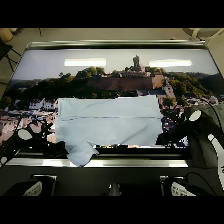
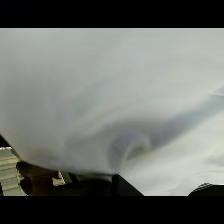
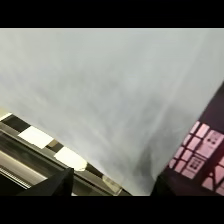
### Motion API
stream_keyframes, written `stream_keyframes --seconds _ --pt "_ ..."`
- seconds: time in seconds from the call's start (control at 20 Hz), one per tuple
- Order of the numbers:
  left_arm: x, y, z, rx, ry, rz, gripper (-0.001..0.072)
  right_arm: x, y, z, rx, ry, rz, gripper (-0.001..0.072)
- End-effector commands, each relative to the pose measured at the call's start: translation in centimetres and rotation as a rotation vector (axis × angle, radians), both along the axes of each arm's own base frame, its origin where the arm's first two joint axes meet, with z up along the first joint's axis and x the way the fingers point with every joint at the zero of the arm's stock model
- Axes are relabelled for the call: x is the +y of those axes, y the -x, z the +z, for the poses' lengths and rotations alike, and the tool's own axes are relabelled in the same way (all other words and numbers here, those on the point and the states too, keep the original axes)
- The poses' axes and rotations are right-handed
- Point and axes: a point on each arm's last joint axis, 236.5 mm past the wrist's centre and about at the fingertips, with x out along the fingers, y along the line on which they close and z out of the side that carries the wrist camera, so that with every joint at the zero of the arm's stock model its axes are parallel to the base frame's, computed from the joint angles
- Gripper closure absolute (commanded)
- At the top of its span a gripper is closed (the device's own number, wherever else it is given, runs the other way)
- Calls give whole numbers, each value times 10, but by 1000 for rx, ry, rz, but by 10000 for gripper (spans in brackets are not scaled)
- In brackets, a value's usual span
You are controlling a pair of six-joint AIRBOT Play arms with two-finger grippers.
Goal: Fold the shirts.
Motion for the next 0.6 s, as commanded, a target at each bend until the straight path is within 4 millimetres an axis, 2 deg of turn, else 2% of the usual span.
stream_keyframes --seconds 0.0,0.1,0.15,0.2,0.35,0.55 --pt "0 0 1 -1 2 -6 678 6 5 -12 1 -10 -37 250" --pt "0 -2 1 -7 2 -9 678 6 5 -12 -1 -9 -37 398" --pt "0 -4 3 -15 1 -11 678 5 3 -12 -5 -6 -39 658" --pt "1 -8 5 -32 1 -23 678 5 2 -13 -12 -4 -40 694" --pt "5 -37 28 -180 -12 -87 680 -1 -17 -3 -86 4 15 696" --pt "11 -89 93 -401 -50 -108 681 -11 -73 46 -240 30 24 699"
